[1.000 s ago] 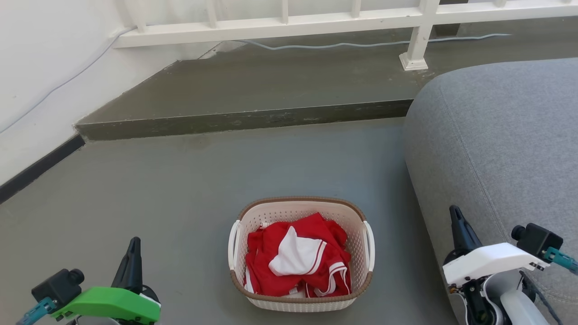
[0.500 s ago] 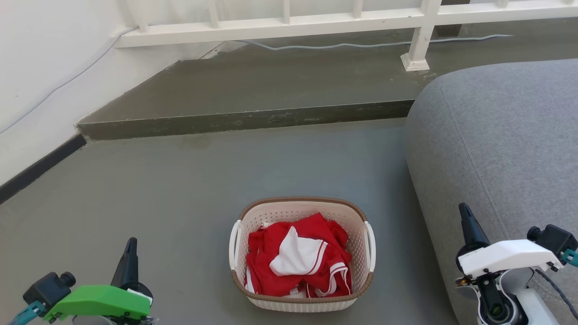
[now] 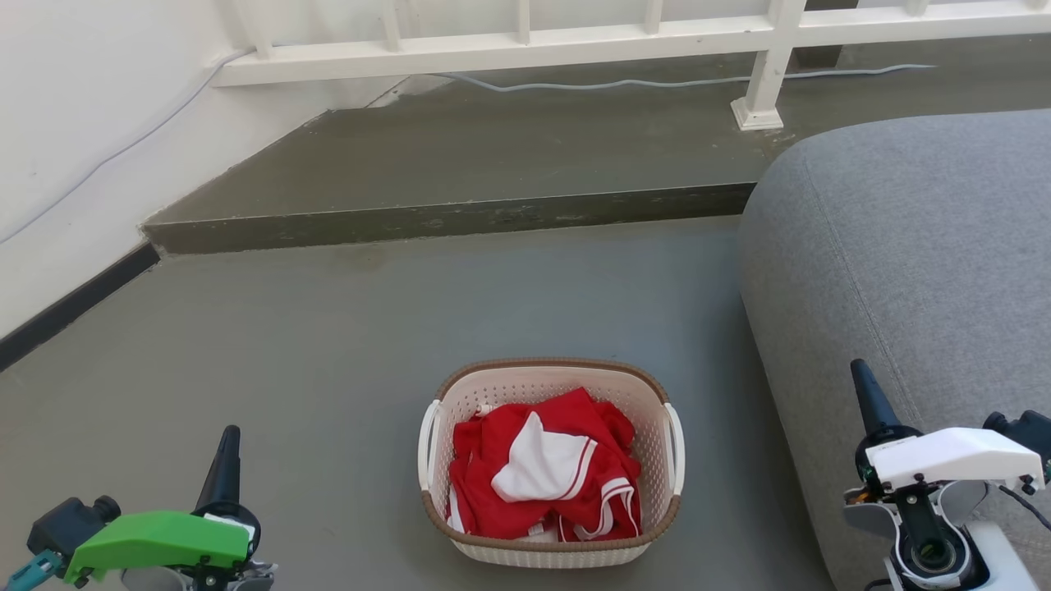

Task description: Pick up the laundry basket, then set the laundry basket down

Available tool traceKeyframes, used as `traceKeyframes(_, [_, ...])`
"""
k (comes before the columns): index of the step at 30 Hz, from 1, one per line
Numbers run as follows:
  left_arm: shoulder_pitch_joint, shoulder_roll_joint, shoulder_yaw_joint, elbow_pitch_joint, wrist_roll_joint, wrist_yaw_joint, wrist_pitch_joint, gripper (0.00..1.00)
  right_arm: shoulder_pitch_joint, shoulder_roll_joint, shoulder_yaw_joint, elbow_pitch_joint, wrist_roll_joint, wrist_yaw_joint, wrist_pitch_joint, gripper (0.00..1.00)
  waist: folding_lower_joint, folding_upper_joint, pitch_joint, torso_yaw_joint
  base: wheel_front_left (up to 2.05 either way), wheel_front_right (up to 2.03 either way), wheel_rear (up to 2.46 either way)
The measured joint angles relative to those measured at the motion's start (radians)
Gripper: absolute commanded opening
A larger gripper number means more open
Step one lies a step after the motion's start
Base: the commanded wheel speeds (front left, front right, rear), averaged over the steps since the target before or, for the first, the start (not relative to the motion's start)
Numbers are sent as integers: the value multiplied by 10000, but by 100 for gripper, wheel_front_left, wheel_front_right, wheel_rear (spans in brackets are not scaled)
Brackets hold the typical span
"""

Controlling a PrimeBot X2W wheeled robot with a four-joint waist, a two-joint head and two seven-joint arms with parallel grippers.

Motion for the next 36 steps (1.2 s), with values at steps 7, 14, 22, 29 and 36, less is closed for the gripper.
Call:
traceKeyframes(7, [-35, -13, 107, 35, -830, -2, 253, 0, -52, 35, -272, 33, 899, 167, 228, 0, 0, 0, -5, 19, 0, 0, 0])
traceKeyframes(14, [-236, -33, 336, 81, -1682, -12, 523, 0, -168, 67, -585, 84, 1912, 311, 497, 0, 0, 0, -11, 40, 0, 0, 0])
traceKeyframes(22, [-291, -50, 460, 132, -2665, -15, 796, 0, -220, 121, -890, 102, 2897, 533, 752, 0, 0, 0, -16, 61, 0, 0, 0])
traceKeyframes(29, [-407, -67, 673, 161, -3419, -81, 991, 0, -253, 148, -1156, 123, 3810, 706, 966, 0, 0, 0, -22, 80, 0, 0, 0])
traceKeyframes(36, [-438, -96, 779, 182, -4194, -84, 1281, 0, -412, 196, -1421, 150, 4681, 880, 1187, 0, 0, 0, -26, 98, 0, 0, 0])
